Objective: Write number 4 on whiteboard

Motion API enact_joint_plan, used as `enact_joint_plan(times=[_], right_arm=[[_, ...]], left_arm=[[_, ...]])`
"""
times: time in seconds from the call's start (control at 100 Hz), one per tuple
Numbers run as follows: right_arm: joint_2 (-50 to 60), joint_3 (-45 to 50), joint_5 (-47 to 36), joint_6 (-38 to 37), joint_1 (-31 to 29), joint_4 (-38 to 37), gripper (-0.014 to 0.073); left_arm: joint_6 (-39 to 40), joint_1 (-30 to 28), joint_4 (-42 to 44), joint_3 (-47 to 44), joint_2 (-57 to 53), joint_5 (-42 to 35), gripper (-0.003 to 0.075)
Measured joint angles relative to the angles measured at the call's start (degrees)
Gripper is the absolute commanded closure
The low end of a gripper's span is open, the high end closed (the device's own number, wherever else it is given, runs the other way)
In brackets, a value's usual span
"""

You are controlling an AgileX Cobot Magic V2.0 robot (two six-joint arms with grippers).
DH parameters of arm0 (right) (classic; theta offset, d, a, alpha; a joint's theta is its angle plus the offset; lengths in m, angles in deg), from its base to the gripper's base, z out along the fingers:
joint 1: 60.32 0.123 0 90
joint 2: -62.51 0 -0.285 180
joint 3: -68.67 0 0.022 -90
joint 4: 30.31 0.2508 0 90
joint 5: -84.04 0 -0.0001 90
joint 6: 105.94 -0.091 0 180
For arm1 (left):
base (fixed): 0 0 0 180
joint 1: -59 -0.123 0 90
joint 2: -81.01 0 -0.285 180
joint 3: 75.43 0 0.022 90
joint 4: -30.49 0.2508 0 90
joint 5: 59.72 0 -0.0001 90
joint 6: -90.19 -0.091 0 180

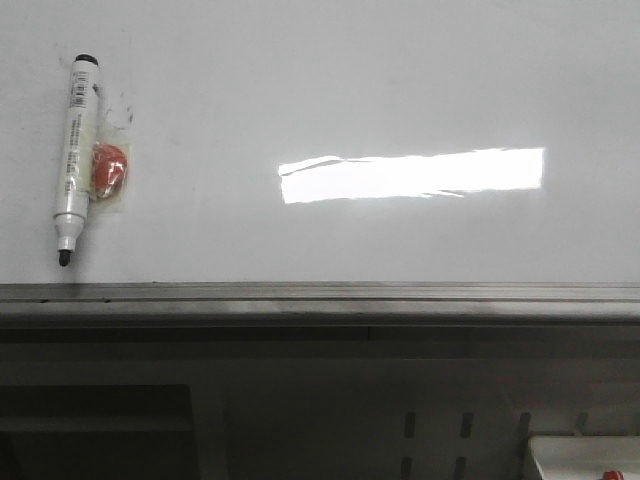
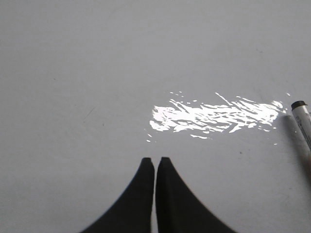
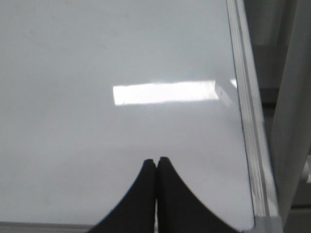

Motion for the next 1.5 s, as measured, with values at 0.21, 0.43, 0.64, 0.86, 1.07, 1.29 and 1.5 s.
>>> enact_joint_plan(times=[0.21, 0.43, 0.64, 0.86, 1.07, 1.29, 1.5], right_arm=[[-14.02, -10.15, 13.52, 0.0, 0.26, 7.5, 0.0658], [-23.62, -14.21, 15.09, 0.0, 0.26, 10.35, 0.0658], [-26.86, -14.21, 15.09, 0.0, 0.26, 10.44, 0.0658], [-27.38, -14.21, 14.99, 0.0, 0.26, 10.44, 0.0658], [-27.38, -14.21, 14.99, 0.0, 0.26, 10.44, 0.0658], [-27.38, -14.21, 14.67, 0.0, 0.26, 10.44, 0.0658], [-27.38, -14.24, 14.4, 0.0, 0.26, 10.44, 0.0658]], left_arm=[[0.0, 0.0, 2.14, 6.61, 9.94, 6.81, 0.0741], [0.0, -0.12, 3.19, 12.74, 20.39, 3.84, 0.0635], [0.0, -0.12, 2.53, 12.85, 27.88, -2.4, 0.0433], [0.0, 4.12, 4.24, 13.48, 35.15, -8.97, 0.0398], [1.09, 20.41, 2.92, 14.47, 39.96, -11.6, 0.0318], [1.32, 31.57, -4.1, 14.62, 47.3, -13.57, 0.0319], [1.42, 33.89, -5.66, 14.62, 54.65, -18.26, 0.0319]])
